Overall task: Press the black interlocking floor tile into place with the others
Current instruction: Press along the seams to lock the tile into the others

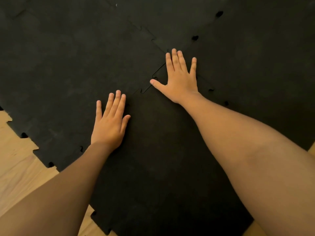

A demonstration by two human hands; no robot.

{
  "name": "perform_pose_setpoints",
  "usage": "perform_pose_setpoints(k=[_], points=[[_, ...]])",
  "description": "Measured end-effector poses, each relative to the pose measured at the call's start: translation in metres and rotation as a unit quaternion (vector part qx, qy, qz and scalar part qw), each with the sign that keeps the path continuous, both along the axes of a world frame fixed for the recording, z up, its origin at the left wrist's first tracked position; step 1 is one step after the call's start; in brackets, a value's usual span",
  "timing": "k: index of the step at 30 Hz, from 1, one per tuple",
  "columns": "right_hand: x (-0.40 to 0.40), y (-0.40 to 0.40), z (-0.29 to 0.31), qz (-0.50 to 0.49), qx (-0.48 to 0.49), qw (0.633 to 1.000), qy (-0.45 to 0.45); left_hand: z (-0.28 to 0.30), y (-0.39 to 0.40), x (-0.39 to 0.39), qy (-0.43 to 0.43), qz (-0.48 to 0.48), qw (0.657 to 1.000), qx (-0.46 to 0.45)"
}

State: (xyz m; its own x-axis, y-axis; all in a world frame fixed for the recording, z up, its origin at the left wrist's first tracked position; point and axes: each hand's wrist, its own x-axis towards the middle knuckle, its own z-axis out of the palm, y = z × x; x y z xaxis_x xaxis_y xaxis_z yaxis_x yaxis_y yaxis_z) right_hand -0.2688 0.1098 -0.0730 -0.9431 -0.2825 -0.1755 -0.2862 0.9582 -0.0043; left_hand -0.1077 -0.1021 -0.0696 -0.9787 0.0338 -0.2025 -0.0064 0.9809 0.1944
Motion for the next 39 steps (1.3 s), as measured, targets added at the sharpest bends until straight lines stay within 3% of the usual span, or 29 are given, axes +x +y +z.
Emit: perform_pose_setpoints(k=[5,11,14,18,25,28,33,39], points=[[-0.015,0.021,0.016,-0.014,-0.127,0.985,-0.114,0.002,0.003,-0.001,0.013,-0.006,1.000,-0.014],[0.028,0.093,0.016,-0.036,-0.004,0.991,-0.127,0.018,0.033,-0.005,-0.004,-0.037,0.998,-0.052],[0.037,0.091,0.007,-0.028,0.010,0.998,-0.061,0.014,0.079,-0.008,-0.014,-0.115,0.993,-0.024],[0.042,0.092,-0.009,-0.022,0.025,0.999,0.024,-0.003,0.094,-0.009,-0.014,-0.106,0.993,-0.043],[0.041,0.092,-0.002,-0.024,0.017,1.000,0.000,0.000,0.092,-0.009,-0.009,-0.118,0.992,-0.034],[0.038,0.096,0.007,-0.018,-0.015,0.998,-0.052,0.000,0.093,-0.008,-0.002,-0.115,0.993,-0.040],[0.101,0.161,0.018,-0.101,-0.029,0.990,-0.095,0.013,0.109,0.000,-0.023,-0.095,0.992,-0.077],[0.157,0.195,0.011,-0.085,-0.006,0.984,-0.154,0.028,0.179,0.062,-0.088,-0.066,0.994,0.017]])
